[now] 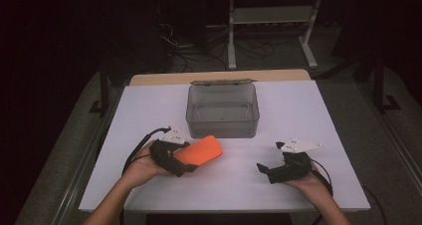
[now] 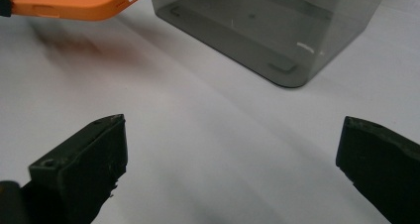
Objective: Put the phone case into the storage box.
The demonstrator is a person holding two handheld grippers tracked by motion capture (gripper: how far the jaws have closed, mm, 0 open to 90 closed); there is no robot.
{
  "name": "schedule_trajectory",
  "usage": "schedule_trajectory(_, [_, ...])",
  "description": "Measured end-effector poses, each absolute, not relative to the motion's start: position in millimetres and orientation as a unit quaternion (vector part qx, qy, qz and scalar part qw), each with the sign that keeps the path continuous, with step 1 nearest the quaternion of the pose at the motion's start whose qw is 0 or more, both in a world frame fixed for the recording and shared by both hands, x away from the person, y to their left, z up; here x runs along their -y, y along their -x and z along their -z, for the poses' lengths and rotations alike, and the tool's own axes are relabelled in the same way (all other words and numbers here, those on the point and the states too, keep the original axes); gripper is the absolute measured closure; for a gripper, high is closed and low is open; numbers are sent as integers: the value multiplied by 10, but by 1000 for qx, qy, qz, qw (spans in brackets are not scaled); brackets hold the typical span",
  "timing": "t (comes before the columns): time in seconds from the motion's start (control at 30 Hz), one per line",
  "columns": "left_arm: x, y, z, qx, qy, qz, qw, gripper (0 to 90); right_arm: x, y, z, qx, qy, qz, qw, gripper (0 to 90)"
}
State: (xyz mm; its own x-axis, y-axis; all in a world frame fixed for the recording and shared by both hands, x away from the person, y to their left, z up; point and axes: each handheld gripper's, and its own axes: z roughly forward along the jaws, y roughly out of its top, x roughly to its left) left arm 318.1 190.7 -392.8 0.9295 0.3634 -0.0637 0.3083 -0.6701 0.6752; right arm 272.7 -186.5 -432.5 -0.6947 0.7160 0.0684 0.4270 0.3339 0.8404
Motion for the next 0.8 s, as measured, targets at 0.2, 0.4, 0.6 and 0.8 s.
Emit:
schedule_trajectory(0.2, [-1821, -3248, 3897, -175, -913, -27, 368, 151, 1864, -2730, 4329, -801, -357, -453, 159, 0])
schedule_trajectory(0.4, [-1733, -3313, 3861, -164, -916, -23, 367, 151, 1864, -2728, 4328, -801, -357, -453, 159, 0])
schedule_trajectory(0.6, [-1663, -3368, 3829, -156, -916, -19, 368, 151, 1864, -2729, 4328, -801, -357, -453, 159, 0])
schedule_trajectory(0.8, [-1572, -3417, 3818, -145, -919, -16, 367, 151, 1862, -2725, 4327, -801, -357, -453, 159, 0])
